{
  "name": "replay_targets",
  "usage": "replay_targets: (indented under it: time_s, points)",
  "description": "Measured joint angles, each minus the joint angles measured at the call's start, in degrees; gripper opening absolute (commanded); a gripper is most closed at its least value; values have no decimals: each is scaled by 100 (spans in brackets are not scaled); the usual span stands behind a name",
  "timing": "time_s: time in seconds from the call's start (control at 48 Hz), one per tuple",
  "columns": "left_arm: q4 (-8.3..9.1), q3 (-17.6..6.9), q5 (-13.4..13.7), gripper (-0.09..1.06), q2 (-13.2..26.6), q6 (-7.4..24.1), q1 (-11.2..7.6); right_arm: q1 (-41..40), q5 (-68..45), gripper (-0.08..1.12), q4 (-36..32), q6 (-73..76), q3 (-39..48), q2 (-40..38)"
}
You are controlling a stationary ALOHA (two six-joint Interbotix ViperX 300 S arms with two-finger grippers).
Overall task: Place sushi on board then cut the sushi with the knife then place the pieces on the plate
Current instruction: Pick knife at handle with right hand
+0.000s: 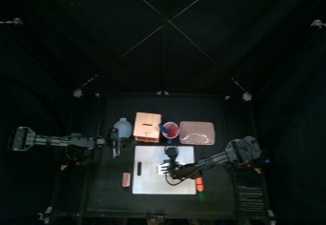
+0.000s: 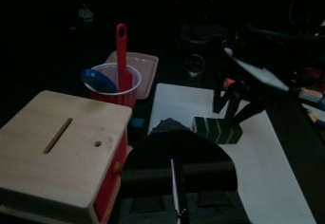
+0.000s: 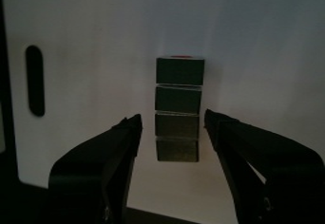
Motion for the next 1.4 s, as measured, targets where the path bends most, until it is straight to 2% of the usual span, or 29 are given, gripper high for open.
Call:
replay_targets:
  time_s: [0.312, 0.438, 0.625, 0.792, 1.062, 1.271, 1.396]
  points:
    - [0, 0, 0, -2, 0, 9, 18, -396, 132, 88, 158, -2531, 0, -1055]
    - [35, 0, 9, -2, -18, 9, 26, -800, 158, 88, 563, -3656, 0, -1494]
    - [193, 0, 0, -2, -202, 9, 62, -1749, 299, 88, 1485, -5537, -9, -2101]
    - [220, 53, 0, -2, -316, 9, 70, -2584, 396, 88, 2004, -7031, -97, -2399]
    - [211, 53, 9, -2, -325, 9, 211, -3551, 1028, 88, 2584, -9343, -545, -2197]
    - [220, 53, 9, -2, -334, 9, 352, -4069, 1811, 87, 3357, -10485, -1204, -1485]
    - [220, 44, 0, -2, -334, 0, 413, -4228, 2294, 87, 3463, -10890, -1617, -993]
